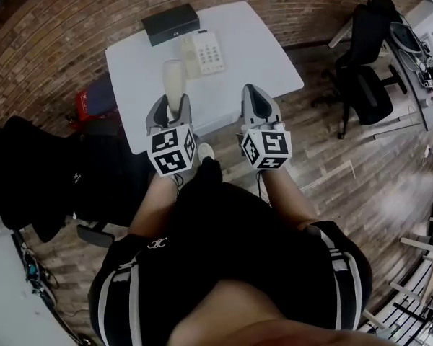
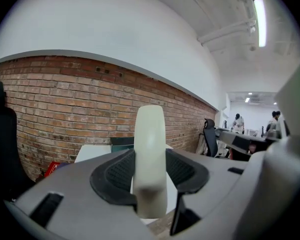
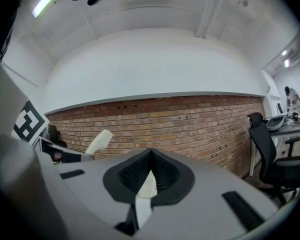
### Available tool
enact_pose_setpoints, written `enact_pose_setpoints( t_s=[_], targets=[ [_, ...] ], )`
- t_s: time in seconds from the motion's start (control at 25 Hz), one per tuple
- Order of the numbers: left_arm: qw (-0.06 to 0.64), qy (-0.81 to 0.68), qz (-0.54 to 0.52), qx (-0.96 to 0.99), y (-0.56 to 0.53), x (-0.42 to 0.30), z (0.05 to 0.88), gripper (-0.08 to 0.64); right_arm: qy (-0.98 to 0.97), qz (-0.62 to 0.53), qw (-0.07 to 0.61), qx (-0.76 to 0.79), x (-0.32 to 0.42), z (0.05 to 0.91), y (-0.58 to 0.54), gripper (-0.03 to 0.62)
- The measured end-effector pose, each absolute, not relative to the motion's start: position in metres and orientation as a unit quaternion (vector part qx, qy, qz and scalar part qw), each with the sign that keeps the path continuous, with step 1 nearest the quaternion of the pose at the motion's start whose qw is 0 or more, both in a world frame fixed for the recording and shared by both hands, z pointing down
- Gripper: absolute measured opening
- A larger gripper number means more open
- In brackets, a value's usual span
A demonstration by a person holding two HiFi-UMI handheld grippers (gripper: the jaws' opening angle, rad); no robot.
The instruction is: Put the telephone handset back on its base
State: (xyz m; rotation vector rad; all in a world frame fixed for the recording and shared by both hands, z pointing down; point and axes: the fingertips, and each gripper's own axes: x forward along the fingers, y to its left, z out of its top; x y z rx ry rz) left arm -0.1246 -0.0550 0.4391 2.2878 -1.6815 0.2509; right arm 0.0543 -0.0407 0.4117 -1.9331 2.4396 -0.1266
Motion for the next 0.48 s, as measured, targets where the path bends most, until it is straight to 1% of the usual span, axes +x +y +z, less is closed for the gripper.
enact_pose_setpoints(
  t_s=[0.48],
  targets=[
    [0.185,-0.588,0.105,0.78,-0.164,-0.124,0.462,0.19,0.797,-0.056,-0.013,-0.601,0.048,0.419,-0.159,-0.002]
  ],
)
